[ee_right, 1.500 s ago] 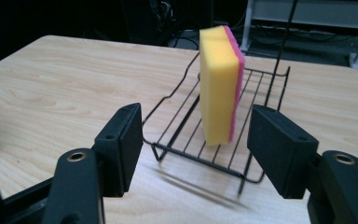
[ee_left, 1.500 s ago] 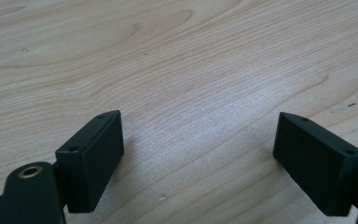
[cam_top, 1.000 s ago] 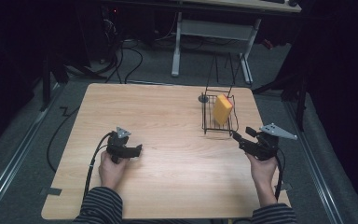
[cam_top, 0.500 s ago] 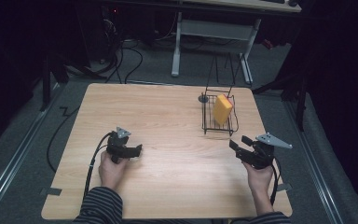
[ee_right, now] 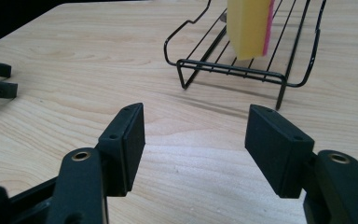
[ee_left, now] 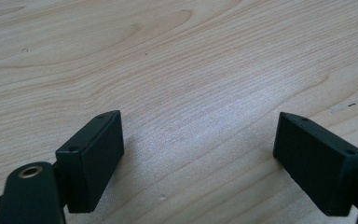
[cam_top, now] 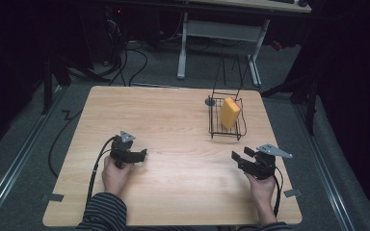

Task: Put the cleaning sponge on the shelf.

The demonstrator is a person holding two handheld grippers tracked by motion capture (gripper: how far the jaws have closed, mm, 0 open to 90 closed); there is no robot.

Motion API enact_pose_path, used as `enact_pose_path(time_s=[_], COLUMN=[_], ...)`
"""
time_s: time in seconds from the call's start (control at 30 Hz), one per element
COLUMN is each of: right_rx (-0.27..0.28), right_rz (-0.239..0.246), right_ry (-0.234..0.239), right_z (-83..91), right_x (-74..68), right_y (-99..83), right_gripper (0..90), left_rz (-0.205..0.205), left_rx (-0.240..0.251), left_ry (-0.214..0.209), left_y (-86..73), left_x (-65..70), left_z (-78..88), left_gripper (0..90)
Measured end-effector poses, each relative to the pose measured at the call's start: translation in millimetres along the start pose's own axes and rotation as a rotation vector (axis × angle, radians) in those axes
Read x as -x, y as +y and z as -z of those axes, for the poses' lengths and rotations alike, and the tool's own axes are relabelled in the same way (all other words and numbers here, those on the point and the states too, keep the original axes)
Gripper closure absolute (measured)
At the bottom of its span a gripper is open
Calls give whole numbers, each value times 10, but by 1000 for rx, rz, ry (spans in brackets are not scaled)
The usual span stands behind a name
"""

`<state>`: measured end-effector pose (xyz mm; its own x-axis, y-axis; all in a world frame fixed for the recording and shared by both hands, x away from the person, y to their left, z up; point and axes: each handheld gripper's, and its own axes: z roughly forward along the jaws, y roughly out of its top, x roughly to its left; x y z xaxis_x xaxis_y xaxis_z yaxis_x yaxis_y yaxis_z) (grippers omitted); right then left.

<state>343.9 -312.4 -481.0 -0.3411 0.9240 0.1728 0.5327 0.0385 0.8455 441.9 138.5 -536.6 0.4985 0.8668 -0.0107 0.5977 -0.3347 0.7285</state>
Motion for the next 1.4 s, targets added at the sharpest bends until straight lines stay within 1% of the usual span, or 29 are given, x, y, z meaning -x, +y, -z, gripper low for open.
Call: enact_pose_path(time_s=[0.13, 0.4, 0.5, 0.53, 0.57, 0.6, 0.63, 0.9, 1.03, 1.1, 1.17, 1.2, 1.23, 1.33, 1.4], right_rx=[-14, -49, -64, -70, -75, -82, -87, -120, -145, -165, -184, -203, -206, -213, -218], right_rz=[-4, 14, 20, 15, 26, 23, 30, 32, 48, 46, 61, 73, 82, 129, 114], right_ry=[-2, -17, -29, -35, -38, -42, -47, -76, -100, -104, -119, -133, -140, -163, -162], right_z=[-47, -151, -179, -186, -200, -210, -225, -275, -315, -340, -365, -381, -386, -400, -397], right_x=[-8, -12, -10, -14, -7, -6, 2, 30, 44, 58, 61, 53, 42, 2, 11], right_y=[-54, -153, -180, -190, -199, -207, -215, -269, -292, -314, -335, -342, -342, -348, -347], right_gripper=[384, 385, 386, 386, 386, 385, 385, 382, 376, 371, 363, 359, 357, 346, 324], left_rz=[0, 2, 0, 0, 0, 0, 1, 0, 0, 0, 0, -1, -1, -1, -1], left_rx=[0, 1, 0, 0, 0, 0, 0, 0, 0, 0, 0, 0, 0, 0, 0], left_ry=[0, 1, 1, 1, 1, 1, 0, 0, 0, 1, 1, 1, 1, 1, 1], left_y=[0, 0, 0, 0, 0, 0, 0, 0, 0, 0, 0, 0, 0, 0, -1], left_x=[0, 2, 1, 1, 1, 0, 1, 1, 1, 1, 1, 1, 1, 1, 2], left_z=[0, -1, 0, 0, 0, 0, 0, 0, 0, 0, 0, 0, 0, 0, 0], left_gripper=[167, 167, 167, 167, 167, 167, 167, 167, 167, 167, 167, 167, 167, 167, 167])
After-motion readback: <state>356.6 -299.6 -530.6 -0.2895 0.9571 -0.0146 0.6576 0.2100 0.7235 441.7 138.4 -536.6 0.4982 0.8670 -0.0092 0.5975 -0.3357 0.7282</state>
